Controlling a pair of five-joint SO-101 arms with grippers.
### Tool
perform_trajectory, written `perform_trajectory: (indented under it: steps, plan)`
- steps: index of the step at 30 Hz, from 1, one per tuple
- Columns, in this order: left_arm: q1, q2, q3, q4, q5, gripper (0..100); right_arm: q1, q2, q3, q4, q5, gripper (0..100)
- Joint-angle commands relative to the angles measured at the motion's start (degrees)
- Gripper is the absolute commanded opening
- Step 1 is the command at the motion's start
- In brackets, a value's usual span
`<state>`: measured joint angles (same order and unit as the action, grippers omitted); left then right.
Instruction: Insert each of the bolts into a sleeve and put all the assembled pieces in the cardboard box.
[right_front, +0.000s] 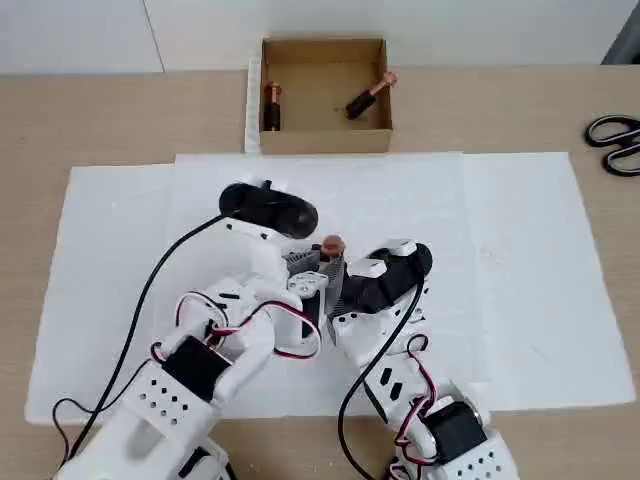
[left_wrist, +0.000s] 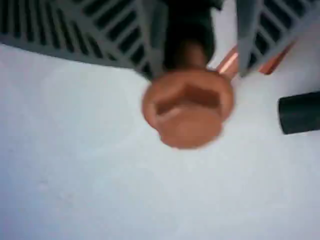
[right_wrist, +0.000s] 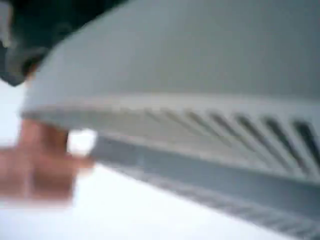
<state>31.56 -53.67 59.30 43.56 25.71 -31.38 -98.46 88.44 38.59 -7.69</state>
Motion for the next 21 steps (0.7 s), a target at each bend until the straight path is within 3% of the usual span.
perform_trajectory:
  steps: [1,10,16,21]
  plan:
    - [0.26,-0.09,-0.84,3.16,0.26,17,1.1,-1.36,-3.16,-0.57,-0.18,0.5]
    - [-0.44,-0.18,-3.47,5.89,0.26,17,1.27,-1.36,-3.16,-0.57,-0.18,0.5]
    - [1.93,-0.09,-7.25,10.55,-4.92,17,1.27,-1.36,-3.16,-0.57,-0.18,0.5]
    - [-4.48,-0.09,-12.0,15.12,-5.1,17,1.36,-1.36,-3.16,-0.57,-0.18,0.5]
